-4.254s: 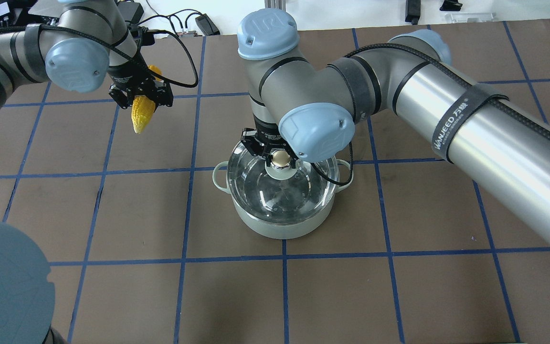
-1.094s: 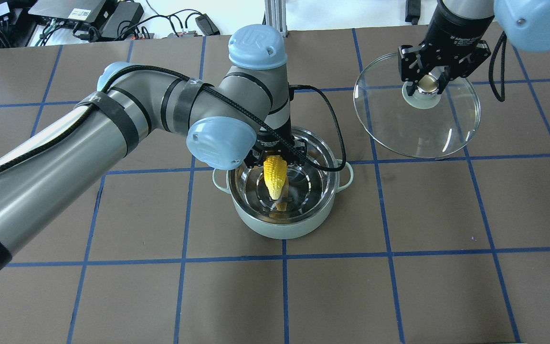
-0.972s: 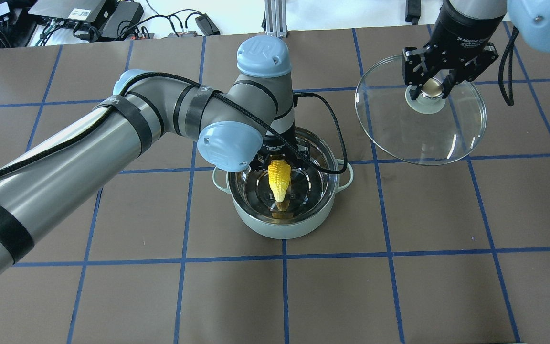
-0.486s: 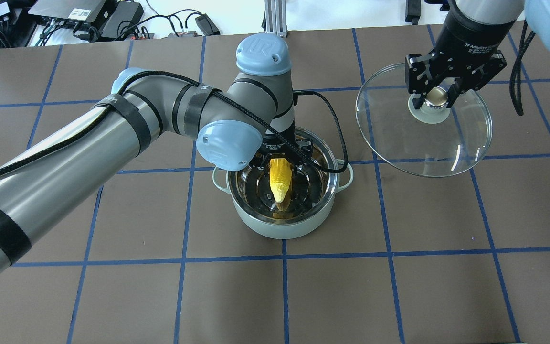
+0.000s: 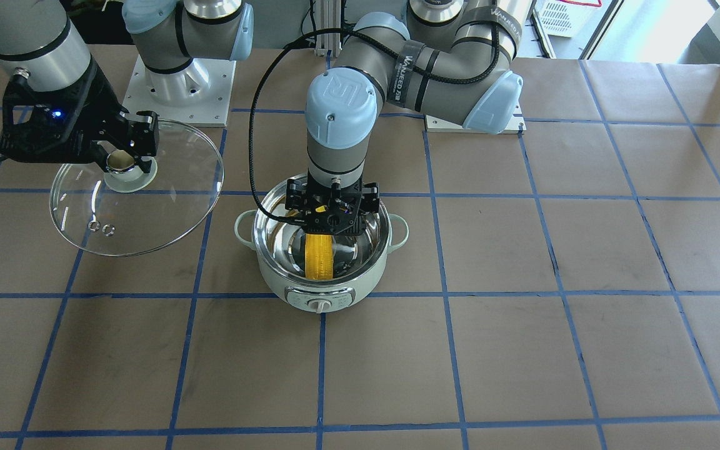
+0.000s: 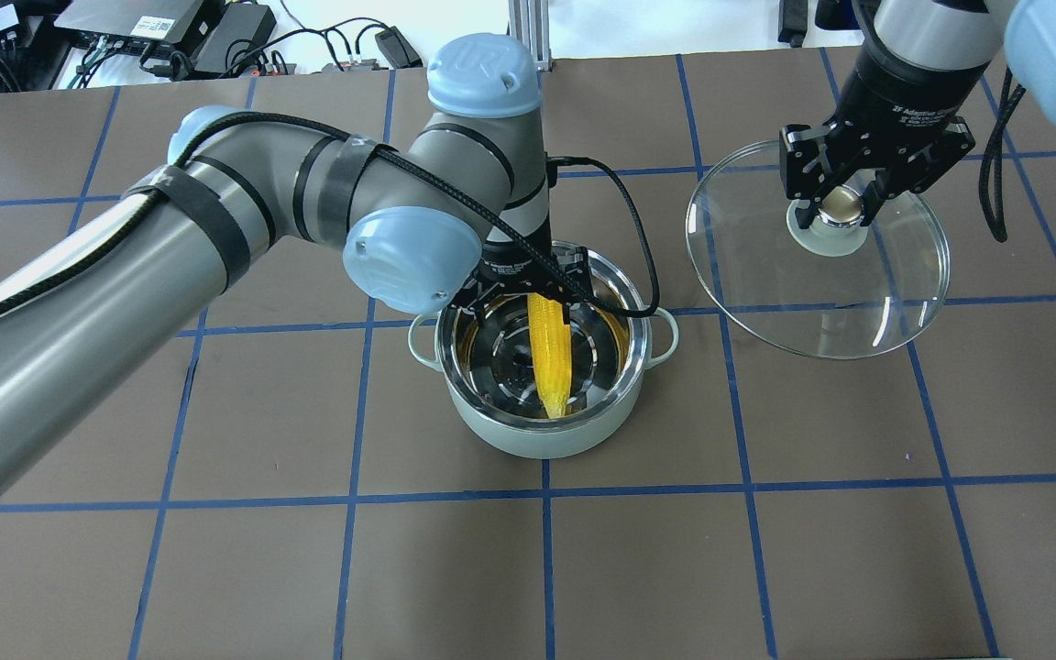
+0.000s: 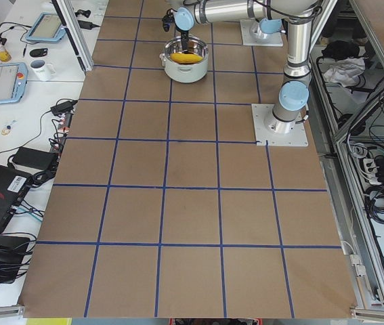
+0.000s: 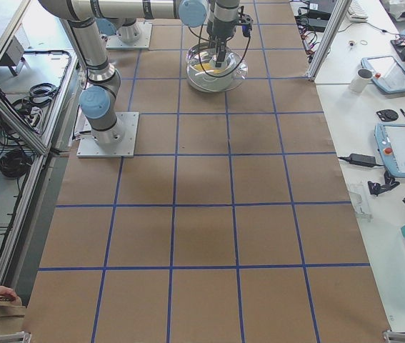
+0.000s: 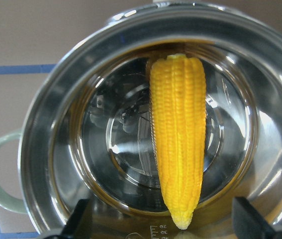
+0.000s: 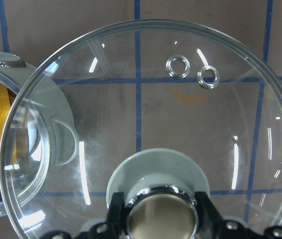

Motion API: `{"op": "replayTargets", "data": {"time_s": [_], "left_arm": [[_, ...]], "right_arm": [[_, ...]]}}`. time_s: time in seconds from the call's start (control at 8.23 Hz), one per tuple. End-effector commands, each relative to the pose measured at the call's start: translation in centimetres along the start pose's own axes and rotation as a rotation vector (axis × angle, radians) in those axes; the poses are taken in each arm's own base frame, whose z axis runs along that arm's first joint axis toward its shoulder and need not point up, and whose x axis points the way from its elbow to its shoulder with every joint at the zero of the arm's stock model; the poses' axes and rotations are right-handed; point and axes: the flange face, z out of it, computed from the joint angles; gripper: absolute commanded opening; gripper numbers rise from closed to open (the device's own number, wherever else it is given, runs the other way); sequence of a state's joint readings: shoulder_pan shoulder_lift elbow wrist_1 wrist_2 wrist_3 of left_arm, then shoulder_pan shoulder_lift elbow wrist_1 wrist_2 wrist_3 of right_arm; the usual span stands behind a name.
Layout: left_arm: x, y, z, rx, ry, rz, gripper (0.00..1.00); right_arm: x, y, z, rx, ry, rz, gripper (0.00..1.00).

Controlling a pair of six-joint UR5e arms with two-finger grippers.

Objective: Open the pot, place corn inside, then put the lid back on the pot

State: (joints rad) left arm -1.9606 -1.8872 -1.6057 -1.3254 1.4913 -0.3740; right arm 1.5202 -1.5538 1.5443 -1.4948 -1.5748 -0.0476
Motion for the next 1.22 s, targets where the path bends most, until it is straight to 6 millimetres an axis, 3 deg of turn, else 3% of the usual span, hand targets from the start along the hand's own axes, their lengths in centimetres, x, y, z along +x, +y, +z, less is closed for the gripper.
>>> {"op": "replayTargets", "data": {"time_s": [0.0, 0.12, 0.24, 0.36, 0.49, 0.73, 0.97, 1.09], "left_arm": [[-5.1, -2.0, -6.9, 0.073, 0.027, -0.018, 1.0], [-8.6, -3.8, -8.8, 0.065, 0.025, 0.014, 1.0], [-12.7, -5.6, -11.2, 0.074, 0.007, 0.011, 1.0], [-16.2, -7.0, -13.1, 0.097, -0.017, 0.006, 1.0], [-18.3, -7.6, -13.8, 0.109, -0.023, -0.005, 1.0], [-21.5, -7.9, -14.8, 0.135, -0.129, -0.034, 1.0], [-21.6, -7.7, -15.1, 0.141, -0.137, -0.037, 1.0], [-21.3, -7.2, -15.6, 0.149, -0.143, -0.032, 1.0]], "right_arm": [[-0.1, 0.1, 0.0, 0.0, 0.001, 0.015, 0.34], [-1.5, 0.4, 0.2, -0.003, 0.001, 0.022, 0.34], [-4.2, 1.0, 0.3, -0.001, 0.006, 0.035, 0.34], [-7.5, 0.9, 0.5, 0.013, 0.006, 0.043, 0.34], [-10.9, 0.6, 1.1, 0.019, 0.012, 0.039, 0.34], [-17.3, 0.0, 2.1, 0.026, 0.007, 0.076, 0.35], [-20.7, -0.1, 4.1, 0.017, 0.009, 0.1, 0.35], [-21.4, -0.4, 5.3, -0.001, 0.014, 0.111, 0.35]]}}
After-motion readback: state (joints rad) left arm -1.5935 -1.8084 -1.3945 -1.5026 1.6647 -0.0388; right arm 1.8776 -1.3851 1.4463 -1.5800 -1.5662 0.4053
